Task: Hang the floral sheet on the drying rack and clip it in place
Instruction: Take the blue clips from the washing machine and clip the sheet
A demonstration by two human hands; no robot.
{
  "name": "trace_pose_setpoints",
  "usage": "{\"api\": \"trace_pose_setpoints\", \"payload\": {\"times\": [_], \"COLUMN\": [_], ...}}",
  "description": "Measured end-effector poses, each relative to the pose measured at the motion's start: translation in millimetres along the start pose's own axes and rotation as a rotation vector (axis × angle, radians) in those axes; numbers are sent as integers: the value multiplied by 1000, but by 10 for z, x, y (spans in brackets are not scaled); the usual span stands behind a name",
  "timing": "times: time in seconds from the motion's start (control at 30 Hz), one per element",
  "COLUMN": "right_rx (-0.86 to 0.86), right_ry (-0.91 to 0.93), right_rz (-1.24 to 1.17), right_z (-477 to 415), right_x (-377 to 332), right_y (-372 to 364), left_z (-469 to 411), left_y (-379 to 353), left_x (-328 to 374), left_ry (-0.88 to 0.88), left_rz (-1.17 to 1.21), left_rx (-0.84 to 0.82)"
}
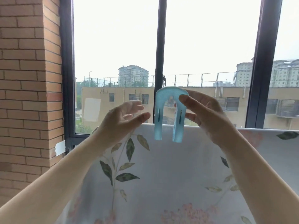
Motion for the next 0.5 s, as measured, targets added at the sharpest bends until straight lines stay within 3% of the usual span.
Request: {"api": "trace_pose_setpoints", "payload": {"times": [0.13,0.3,0.5], "right_rx": [-3,56,124], "right_ry": [-13,-153,-99], "right_rz": [-128,-313,-320], "right_z": [-150,-373,-496], "right_x": [-50,176,230], "right_y": [81,51,-34], "left_z": [-1,24,23], "left_y": [-61,-76,-57], "left_x": [-188,-144,-143], "left_ry": [-117,-186,-210], "left_rz": [-452,-449,-441], "left_rx": [20,103,154]}}
Point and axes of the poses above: each hand's wrist, its own z-axis away from the middle knuckle, its own y-axis out of the back of the hand, x = y × z, the point moved 9 cm from there along -z, towards the middle knuckle, and after that the axes turned 7 degrees about x, right-handed, at the moved point
